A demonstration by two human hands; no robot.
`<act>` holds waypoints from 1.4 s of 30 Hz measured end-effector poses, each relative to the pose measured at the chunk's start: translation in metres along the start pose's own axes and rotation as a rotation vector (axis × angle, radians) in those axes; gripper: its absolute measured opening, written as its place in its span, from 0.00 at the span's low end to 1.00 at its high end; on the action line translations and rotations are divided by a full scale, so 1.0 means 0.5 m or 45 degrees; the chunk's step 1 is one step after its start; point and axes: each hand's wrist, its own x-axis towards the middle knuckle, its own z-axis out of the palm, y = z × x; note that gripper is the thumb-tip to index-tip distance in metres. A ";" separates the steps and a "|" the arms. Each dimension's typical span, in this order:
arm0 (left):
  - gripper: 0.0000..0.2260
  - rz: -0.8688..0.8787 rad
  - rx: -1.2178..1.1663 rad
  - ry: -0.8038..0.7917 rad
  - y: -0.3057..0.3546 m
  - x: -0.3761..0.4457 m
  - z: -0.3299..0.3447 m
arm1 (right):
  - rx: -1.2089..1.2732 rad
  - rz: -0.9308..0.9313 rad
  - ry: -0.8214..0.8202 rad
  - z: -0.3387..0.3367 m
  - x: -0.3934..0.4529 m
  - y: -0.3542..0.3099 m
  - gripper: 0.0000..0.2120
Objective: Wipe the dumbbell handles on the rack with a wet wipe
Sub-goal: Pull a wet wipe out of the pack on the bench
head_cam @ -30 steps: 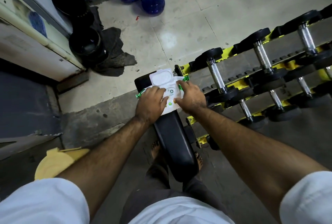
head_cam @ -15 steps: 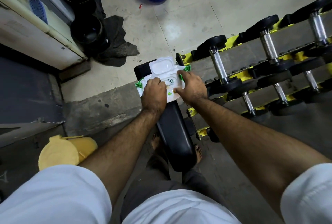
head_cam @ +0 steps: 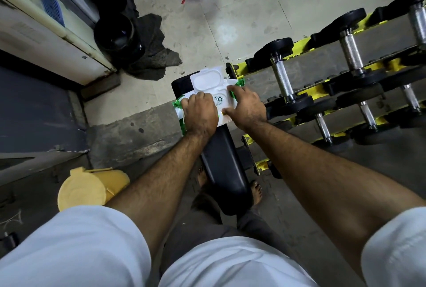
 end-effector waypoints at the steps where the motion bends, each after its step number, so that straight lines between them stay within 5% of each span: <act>1: 0.08 -0.001 -0.021 0.003 0.000 0.002 0.002 | -0.004 -0.005 -0.001 0.000 0.002 0.001 0.34; 15: 0.07 0.040 -0.045 -0.031 -0.003 -0.002 -0.003 | -0.165 -0.156 0.041 0.004 -0.011 0.009 0.33; 24: 0.06 -0.024 -0.530 0.056 -0.006 -0.007 0.003 | -0.213 -0.074 -0.010 -0.001 -0.006 -0.007 0.34; 33: 0.09 0.088 -0.286 -0.025 -0.012 0.011 -0.014 | -0.203 -0.175 0.104 0.024 -0.017 0.008 0.34; 42: 0.04 -0.098 -1.000 -0.019 -0.036 -0.002 0.001 | -0.337 -0.124 0.041 0.017 -0.011 -0.007 0.32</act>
